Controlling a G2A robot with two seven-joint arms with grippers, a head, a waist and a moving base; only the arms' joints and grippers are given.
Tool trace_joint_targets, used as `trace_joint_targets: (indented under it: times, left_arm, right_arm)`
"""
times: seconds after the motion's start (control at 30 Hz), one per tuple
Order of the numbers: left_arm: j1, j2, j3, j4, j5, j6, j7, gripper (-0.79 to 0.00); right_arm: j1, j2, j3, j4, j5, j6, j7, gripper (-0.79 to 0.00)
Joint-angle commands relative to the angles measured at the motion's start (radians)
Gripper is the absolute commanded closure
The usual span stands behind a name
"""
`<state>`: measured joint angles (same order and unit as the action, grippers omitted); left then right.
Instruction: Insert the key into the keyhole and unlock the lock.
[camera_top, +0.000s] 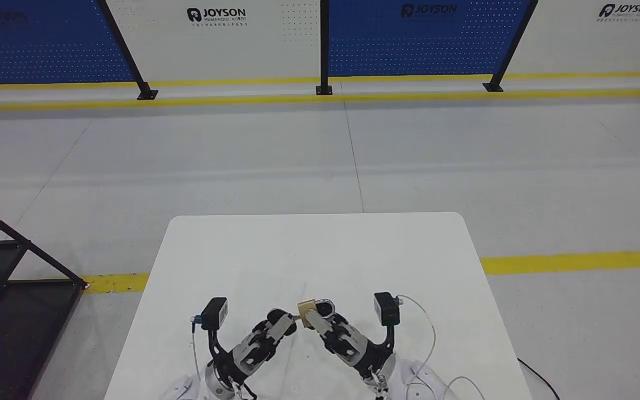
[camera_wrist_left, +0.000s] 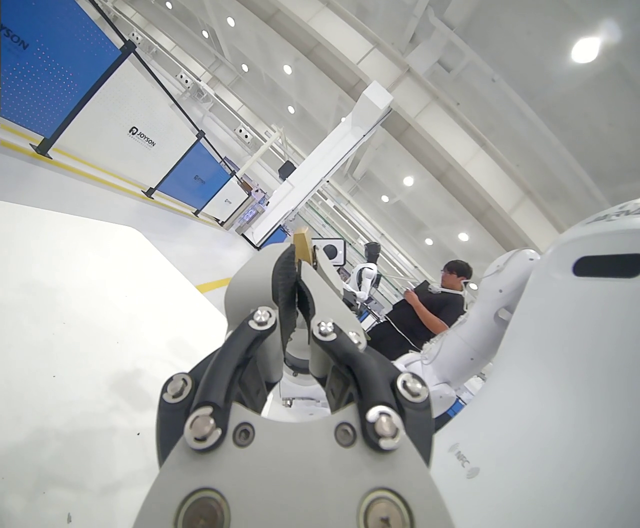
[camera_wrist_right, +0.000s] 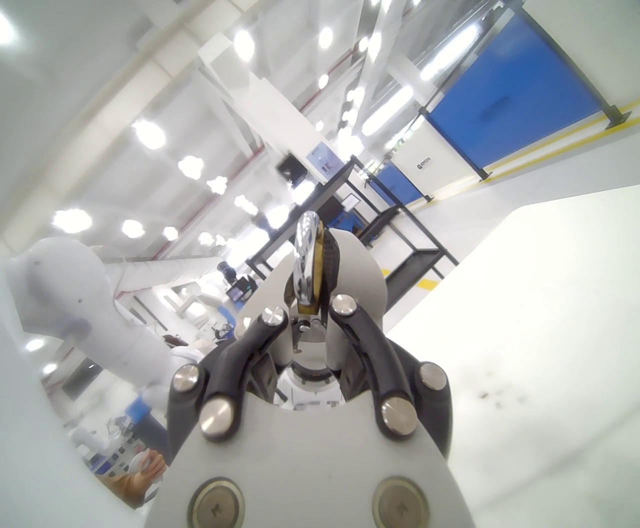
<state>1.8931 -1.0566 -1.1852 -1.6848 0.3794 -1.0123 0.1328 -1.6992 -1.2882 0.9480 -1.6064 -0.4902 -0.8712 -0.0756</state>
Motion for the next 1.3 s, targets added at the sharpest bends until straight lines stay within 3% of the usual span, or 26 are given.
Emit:
trace_joint_targets:
  times: [0.0, 0.43, 0.87, 1.27]
  left_arm:
    - [-0.003, 0.003, 0.006, 0.003, 0.003, 0.000, 0.007, 0.000]
    - [-0.009, 0.018, 0.017, 0.018, 0.142, 0.000, 0.116, 0.000]
    - [0.010, -0.006, 0.000, 0.038, 0.406, 0.029, 0.352, 0.000]
    - [0.009, -0.017, 0.007, 0.046, 0.453, 0.034, 0.396, 0.000]
  right_arm:
    - [0.001, 0.001, -0.001, 0.001, -0.002, 0.000, 0.000, 0.000]
    - [0.002, 0.002, -0.012, -0.001, -0.015, 0.017, -0.014, 0.000]
    - [-0.005, 0.005, -0.017, -0.009, -0.033, 0.031, -0.026, 0.000]
    - [-0.002, 0.008, -0.027, -0.011, -0.061, 0.052, -0.013, 0.000]
